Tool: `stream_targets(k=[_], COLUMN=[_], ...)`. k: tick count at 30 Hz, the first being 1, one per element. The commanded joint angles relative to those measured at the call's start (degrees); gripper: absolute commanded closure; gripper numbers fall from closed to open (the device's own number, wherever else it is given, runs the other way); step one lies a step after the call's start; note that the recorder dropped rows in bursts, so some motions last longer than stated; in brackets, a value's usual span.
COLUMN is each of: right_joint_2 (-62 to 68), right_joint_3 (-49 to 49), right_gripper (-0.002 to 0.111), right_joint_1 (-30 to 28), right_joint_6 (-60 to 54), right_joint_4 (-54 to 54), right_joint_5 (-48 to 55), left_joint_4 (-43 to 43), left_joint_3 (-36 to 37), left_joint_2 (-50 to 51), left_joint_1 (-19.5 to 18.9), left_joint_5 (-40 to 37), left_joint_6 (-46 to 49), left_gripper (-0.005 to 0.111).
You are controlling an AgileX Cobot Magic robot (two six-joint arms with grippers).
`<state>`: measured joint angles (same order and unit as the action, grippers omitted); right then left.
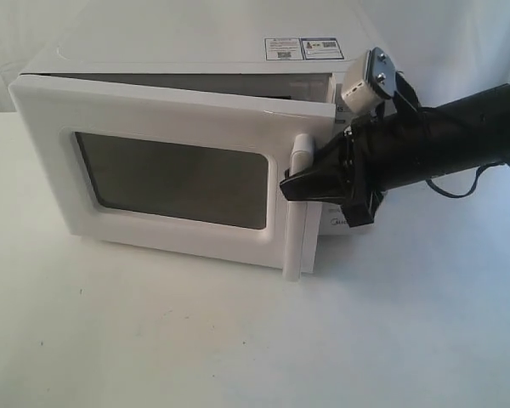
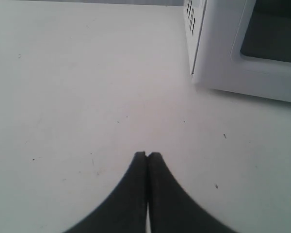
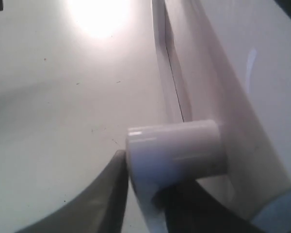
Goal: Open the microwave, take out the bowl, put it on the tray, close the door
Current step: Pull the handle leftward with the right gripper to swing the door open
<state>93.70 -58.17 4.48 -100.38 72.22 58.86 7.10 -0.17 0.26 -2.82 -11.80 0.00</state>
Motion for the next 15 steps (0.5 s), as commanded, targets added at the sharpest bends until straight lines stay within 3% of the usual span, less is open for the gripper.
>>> stream_targets(k=[1, 4, 12, 15], right_joint_2=[0.24, -0.43, -2.85, -3.89], right_joint_3=[0.05, 0.05, 0.05, 0.05], right_gripper=[0.061, 0.055, 0.065, 0.069], right_joint_1=[1.11, 1.11, 1.11, 1.11], right_joint_6=[9.28, 12.43, 28.96, 40.32], right_joint_4=[-1.92, -7.54, -23.21, -29.36], right_joint_5=[9.74, 11.10, 11.10, 11.10], left_joint_4=[0.14, 0.14, 0.14, 0.14], left_joint_3=[0.17, 0.17, 0.17, 0.17], left_joint_2=[-0.26, -0.26, -0.26, -0.26], left_joint_1=[0.30, 0.30, 0.30, 0.30], left_joint_5=[0.11, 0.11, 0.11, 0.11], left_joint_6=[-0.38, -0.38, -0.38, -0.38], left_gripper=[0.107, 0.107, 0.107, 0.107])
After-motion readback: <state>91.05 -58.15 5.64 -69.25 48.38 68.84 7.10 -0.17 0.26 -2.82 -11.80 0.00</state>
